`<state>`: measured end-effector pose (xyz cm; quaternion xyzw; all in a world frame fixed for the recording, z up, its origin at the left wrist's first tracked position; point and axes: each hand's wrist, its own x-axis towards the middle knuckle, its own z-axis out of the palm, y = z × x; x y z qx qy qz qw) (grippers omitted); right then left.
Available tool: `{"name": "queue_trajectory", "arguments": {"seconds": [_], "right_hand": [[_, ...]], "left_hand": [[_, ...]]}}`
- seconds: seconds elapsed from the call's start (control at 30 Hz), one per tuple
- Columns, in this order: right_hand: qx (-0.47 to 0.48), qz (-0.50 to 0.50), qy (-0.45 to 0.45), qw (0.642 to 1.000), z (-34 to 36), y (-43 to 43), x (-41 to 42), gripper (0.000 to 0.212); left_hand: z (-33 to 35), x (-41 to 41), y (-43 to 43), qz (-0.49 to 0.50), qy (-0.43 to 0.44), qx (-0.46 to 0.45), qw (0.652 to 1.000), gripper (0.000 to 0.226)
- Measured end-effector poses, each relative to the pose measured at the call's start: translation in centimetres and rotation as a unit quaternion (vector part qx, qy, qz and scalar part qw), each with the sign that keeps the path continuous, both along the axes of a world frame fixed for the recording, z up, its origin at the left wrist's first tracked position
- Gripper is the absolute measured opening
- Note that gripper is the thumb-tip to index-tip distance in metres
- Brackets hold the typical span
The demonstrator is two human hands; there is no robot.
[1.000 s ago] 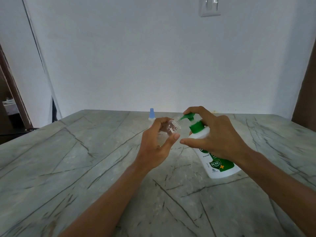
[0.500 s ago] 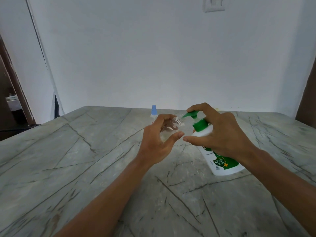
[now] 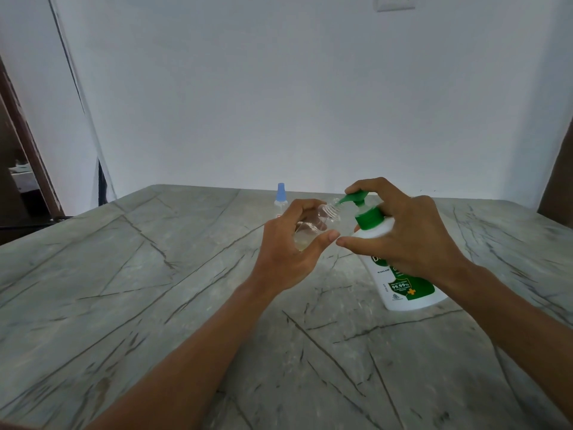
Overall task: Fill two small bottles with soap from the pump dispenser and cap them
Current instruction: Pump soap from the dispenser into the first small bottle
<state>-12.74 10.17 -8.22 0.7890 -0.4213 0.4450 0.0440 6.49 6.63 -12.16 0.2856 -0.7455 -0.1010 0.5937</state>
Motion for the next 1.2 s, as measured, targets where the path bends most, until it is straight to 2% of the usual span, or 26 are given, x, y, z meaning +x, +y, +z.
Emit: {"name": "queue_trajectory", "arguments": {"seconds": [0.27,0.57,0.8,1.2], "right_hand": [[0.008,0.008,0.040,0.999,0.04,0.10,0.03,0.075],[0.004,0.015,-0.012,1.000,0.14,0.42,0.17,0.065],[0.018,0.029,0.018,0.999,0.32,0.58,0.13,0.078],[0.011,0.028,-0.010,1.000,0.41,0.59,-0.03,0.071]], "left_hand": [[0.02,0.04,0.00,-0.003,0.003,0.004,1.000,0.041],[-0.08,0.07,-0.09,-0.004,-0.009,-0.004,1.000,0.041],[0.14,0.04,-0.01,-0.003,0.004,0.003,1.000,0.039],[0.04,-0.11,0.05,-0.005,-0.003,-0.002,1.000,0.038]]}}
